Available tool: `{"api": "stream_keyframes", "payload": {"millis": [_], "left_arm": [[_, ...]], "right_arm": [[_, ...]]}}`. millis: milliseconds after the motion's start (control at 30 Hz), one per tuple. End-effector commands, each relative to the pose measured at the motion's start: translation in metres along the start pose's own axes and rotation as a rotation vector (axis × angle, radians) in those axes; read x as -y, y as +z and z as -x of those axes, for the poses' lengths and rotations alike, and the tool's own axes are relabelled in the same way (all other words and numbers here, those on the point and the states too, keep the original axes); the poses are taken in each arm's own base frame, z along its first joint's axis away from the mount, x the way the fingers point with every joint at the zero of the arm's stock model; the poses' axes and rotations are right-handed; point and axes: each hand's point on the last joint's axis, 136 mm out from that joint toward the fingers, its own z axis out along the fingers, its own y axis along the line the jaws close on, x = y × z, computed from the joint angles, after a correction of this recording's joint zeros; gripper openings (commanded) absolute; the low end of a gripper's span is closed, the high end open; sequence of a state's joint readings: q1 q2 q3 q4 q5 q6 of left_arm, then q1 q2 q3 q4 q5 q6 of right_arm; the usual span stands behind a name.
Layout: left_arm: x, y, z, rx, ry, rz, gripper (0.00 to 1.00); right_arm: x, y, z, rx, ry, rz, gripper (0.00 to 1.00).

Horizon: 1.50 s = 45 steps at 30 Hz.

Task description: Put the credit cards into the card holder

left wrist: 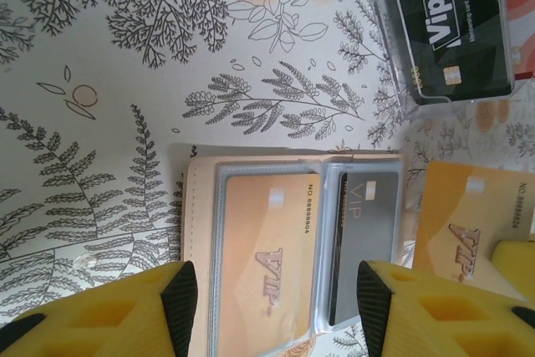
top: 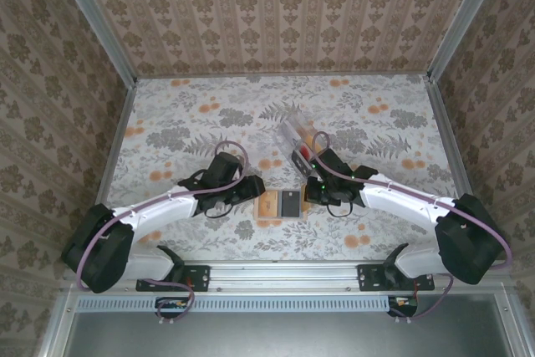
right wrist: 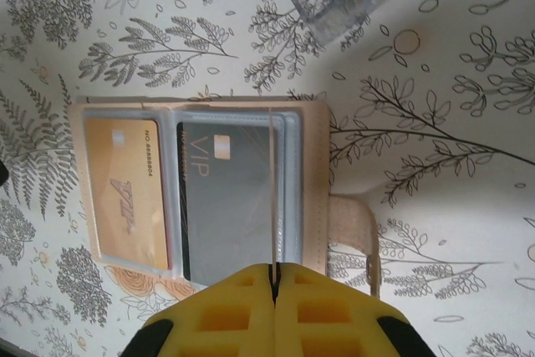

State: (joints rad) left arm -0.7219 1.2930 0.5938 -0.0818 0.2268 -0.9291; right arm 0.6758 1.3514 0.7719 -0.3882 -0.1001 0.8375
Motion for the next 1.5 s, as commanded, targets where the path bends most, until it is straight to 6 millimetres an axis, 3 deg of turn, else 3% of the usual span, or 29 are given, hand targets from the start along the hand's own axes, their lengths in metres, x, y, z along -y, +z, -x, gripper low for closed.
{"api": "stream_keyframes", "payload": {"millis": [0, 700, 1067, 1300, 1467], "left_arm": [[-0.008, 0.006, -0.007, -0.022, 0.038, 0.042, 0.55], [-0.015, 0.035, -0.022, -0.09, 0.043, 0.071, 0.51], [-0.01, 0.042, -0.025, -0.103, 0.055, 0.064, 0.45], [-0.005, 0.041, -0.022, -0.093, 0.059, 0.049, 0.41], [0.001, 0.039, -0.02, -0.079, 0.058, 0.033, 0.41]], "right_arm": [[0.003, 0.007, 0.002, 0.026, 0.012, -0.013, 0.07], [0.015, 0.025, -0.007, 0.0, 0.031, -0.046, 0.08], [-0.009, 0.015, 0.003, 0.02, 0.043, 0.043, 0.08], [-0.033, -0.011, 0.017, 0.069, 0.014, 0.123, 0.09], [-0.05, -0.011, 0.019, 0.058, 0.002, 0.181, 0.09]]}}
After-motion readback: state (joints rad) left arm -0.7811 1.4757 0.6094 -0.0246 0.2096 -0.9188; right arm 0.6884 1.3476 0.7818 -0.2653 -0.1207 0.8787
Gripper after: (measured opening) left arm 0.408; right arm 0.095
